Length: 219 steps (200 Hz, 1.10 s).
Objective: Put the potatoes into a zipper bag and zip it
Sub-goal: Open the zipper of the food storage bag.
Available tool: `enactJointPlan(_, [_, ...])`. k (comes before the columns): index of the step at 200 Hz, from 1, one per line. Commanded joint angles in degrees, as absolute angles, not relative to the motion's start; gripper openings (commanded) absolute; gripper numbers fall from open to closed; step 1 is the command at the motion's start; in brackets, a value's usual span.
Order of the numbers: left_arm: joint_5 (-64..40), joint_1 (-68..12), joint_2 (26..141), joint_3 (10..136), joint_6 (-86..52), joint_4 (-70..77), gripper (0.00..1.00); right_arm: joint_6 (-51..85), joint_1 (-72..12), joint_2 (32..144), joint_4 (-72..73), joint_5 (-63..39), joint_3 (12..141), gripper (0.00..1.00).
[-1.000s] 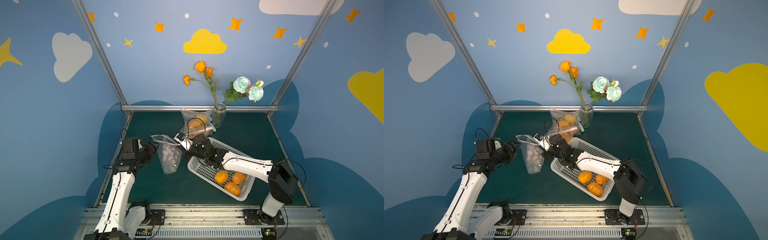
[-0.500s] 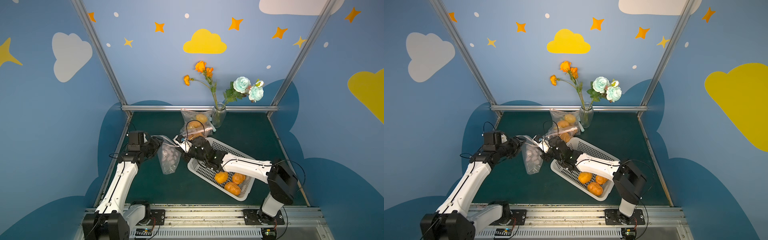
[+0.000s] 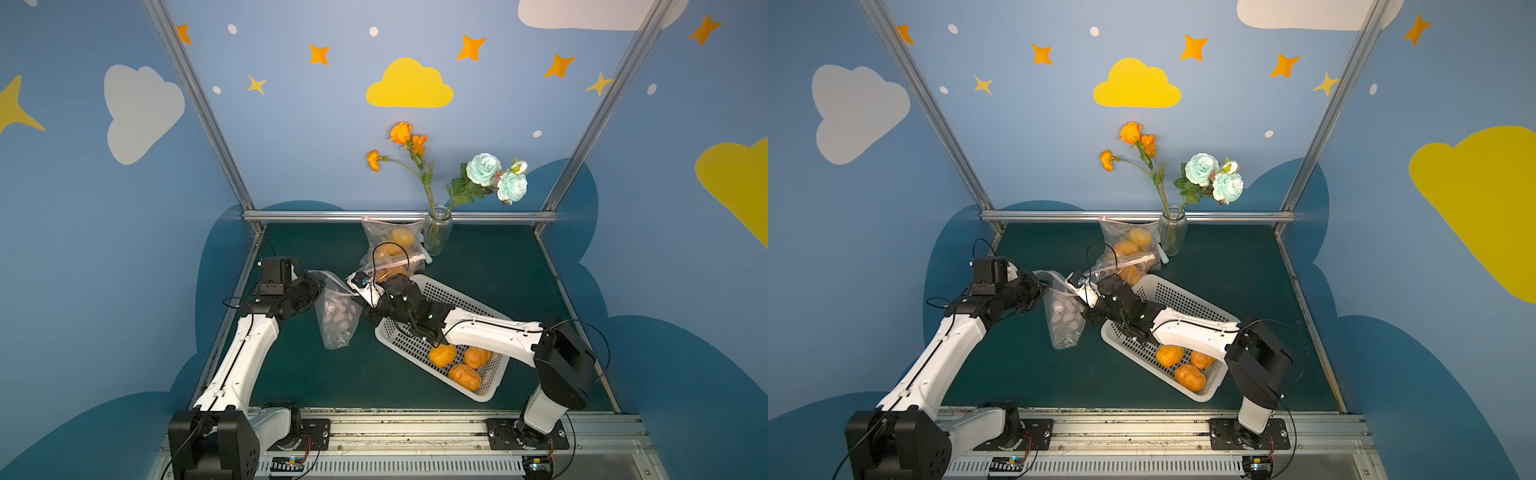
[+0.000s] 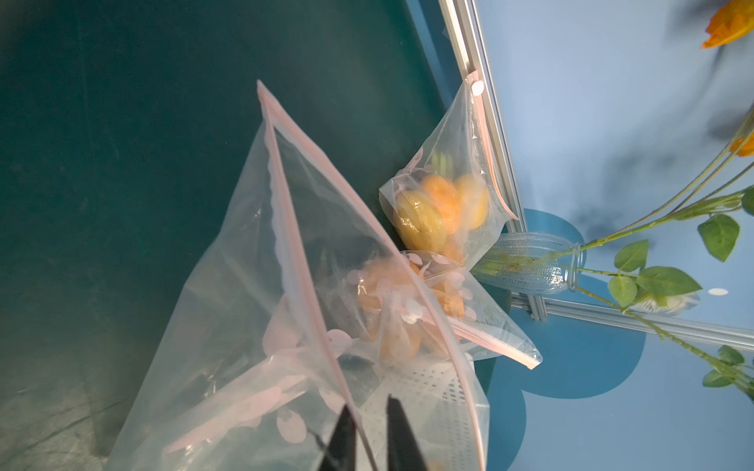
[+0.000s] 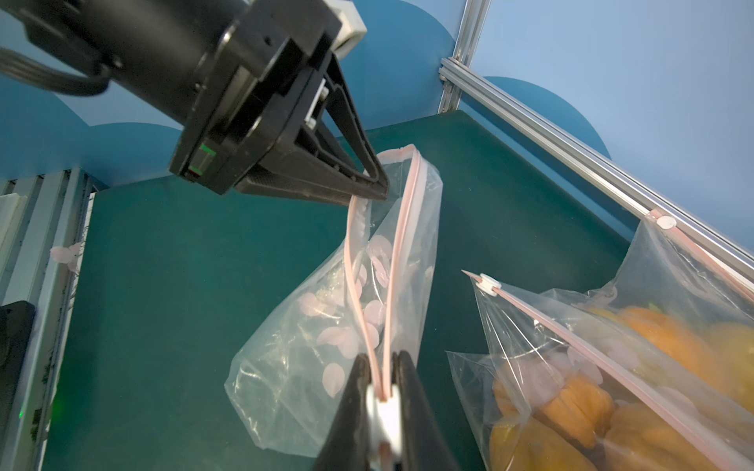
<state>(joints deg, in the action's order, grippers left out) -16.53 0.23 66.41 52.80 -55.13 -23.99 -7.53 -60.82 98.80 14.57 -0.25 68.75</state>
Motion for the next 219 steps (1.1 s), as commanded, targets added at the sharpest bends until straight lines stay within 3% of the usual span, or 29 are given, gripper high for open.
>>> enactJointPlan(1, [-14.0, -0.7, 66.3, 55.0, -53.4, -25.4, 0.03, -5.9, -61.1, 97.4, 15.9, -0.7, 67.7, 0.00])
enactJointPlan(10, [-12.4, -1.3, 66.3, 55.6, -52.9, -26.1, 0.03, -5.6, -61.0, 97.1, 16.0, -0.5, 67.4, 0.02])
enactJointPlan(31, [-9.4, -2.9, 66.3, 56.8, -51.5, -27.5, 0.03, -5.2, -60.9, 96.3, 16.6, -0.5, 66.6, 0.21])
enactJointPlan(55, [-5.0, -5.5, 65.8, 58.1, -49.3, -28.1, 0.03, -4.2, -60.8, 95.2, 16.2, -0.5, 66.2, 0.36])
enactJointPlan(89, [8.3, -12.7, 67.8, 62.5, -44.3, -33.4, 0.03, -1.4, -59.8, 91.9, 14.6, -2.6, 65.5, 0.53])
enactJointPlan(118, [9.1, -16.0, 70.8, 63.1, -41.7, -32.6, 0.03, 1.2, -58.4, 91.0, 11.7, -3.4, 67.3, 0.65])
enactJointPlan(219, [10.6, -21.2, 72.4, 63.5, -39.5, -32.0, 0.03, 9.7, -52.3, 110.9, -8.4, -3.5, 92.7, 0.58])
